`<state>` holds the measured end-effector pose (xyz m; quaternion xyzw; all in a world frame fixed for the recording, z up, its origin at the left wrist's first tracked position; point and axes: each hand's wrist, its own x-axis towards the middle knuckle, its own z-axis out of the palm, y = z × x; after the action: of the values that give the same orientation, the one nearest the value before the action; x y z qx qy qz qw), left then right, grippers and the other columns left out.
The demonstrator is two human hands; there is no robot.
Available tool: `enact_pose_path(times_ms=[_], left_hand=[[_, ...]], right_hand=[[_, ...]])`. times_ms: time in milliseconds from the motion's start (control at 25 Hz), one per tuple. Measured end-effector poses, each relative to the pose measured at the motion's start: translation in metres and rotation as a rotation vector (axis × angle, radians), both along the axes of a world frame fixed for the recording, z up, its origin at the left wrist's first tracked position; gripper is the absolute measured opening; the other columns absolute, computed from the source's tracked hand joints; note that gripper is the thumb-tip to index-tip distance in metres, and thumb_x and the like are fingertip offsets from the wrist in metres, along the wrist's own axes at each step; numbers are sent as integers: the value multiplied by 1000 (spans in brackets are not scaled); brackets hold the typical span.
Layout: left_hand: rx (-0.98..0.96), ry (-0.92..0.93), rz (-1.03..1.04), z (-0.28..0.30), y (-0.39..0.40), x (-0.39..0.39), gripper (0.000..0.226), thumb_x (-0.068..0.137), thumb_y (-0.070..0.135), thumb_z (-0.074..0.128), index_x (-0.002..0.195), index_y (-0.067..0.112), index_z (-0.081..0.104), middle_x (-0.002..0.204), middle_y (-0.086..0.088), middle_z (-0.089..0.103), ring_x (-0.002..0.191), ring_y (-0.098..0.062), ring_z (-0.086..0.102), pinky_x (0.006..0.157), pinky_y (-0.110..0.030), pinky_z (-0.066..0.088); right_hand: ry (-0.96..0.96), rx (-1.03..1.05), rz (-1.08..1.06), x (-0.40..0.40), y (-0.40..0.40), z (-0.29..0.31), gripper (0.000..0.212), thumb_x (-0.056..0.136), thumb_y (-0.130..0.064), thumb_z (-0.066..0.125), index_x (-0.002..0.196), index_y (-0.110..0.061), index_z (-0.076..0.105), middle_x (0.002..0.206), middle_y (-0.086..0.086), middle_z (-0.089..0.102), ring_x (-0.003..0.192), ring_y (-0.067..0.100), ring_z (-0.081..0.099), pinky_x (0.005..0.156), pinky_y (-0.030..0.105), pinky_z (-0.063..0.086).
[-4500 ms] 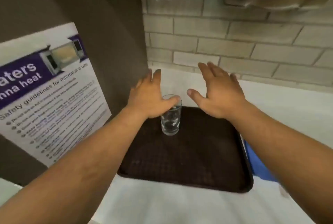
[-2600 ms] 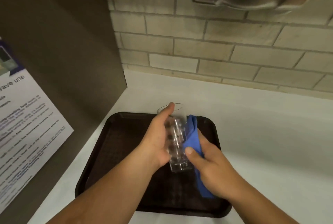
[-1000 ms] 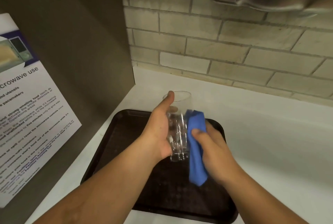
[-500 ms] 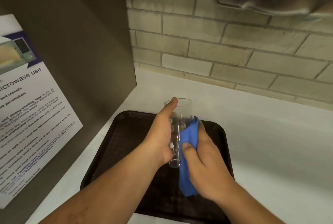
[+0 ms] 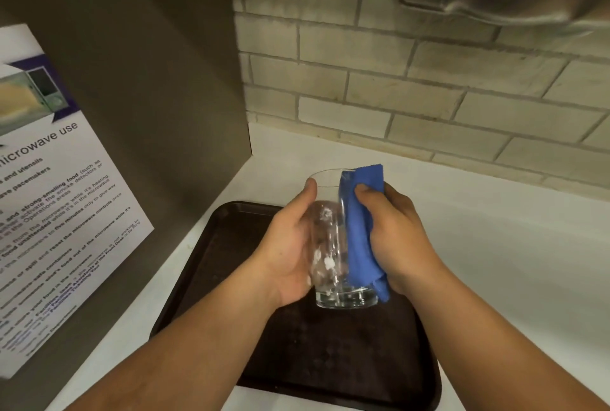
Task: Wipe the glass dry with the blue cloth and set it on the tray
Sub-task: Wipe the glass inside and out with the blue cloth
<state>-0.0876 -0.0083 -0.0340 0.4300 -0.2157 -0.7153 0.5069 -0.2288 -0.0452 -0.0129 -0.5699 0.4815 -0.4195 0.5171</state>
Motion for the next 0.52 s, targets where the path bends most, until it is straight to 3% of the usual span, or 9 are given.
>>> enact_pose_path(times_ms=[120,240,320,400,440,520], left_hand=[[-8,64,34,1,0,-10,76,88,74,57,124,10,77,129,-21,76,119,-37,72,103,-50,58],[82,43,89,5,-6,-8,80,82,75,65,120,5,78,108,-22,81,93,-38,80,78,-48,67],[132,24,113,6,-12,-5,82,80,75,67,120,3,76,97,-19,81,79,-35,80,68,-41,66],[148,-32,127,5,-12,-5,79,79,74,69,118,6,78,98,-17,83,79,-33,81,69,-38,65],[150,-61,116,4,-12,-7,77,77,74,70,115,8,80,101,-17,83,84,-32,81,74,-39,64],[138,-71,65,4,-8,-13,76,75,75,72,114,11,82,109,-19,82,99,-35,79,89,-44,62]], right_hand=[[-38,63,-28,2,-4,-3,33,87,-45,53,83,-14,65,59,-5,65,57,8,63,61,32,48],[14,139,42,-8,10,-10,24,92,-38,51,81,-27,69,73,-2,73,73,22,69,70,37,54],[124,-16,213,-13,32,-20,29,88,-40,46,104,-38,69,93,-11,76,90,12,71,80,25,55],[303,-253,269,-9,48,-26,51,91,-42,42,141,-35,48,124,-17,66,113,-2,62,94,12,48],[343,-345,242,-5,46,-25,55,93,-41,41,147,-31,39,130,-14,61,117,-3,59,97,12,46],[347,-371,156,5,28,-15,39,98,-34,42,135,-23,48,115,-6,66,101,0,65,84,11,49]])
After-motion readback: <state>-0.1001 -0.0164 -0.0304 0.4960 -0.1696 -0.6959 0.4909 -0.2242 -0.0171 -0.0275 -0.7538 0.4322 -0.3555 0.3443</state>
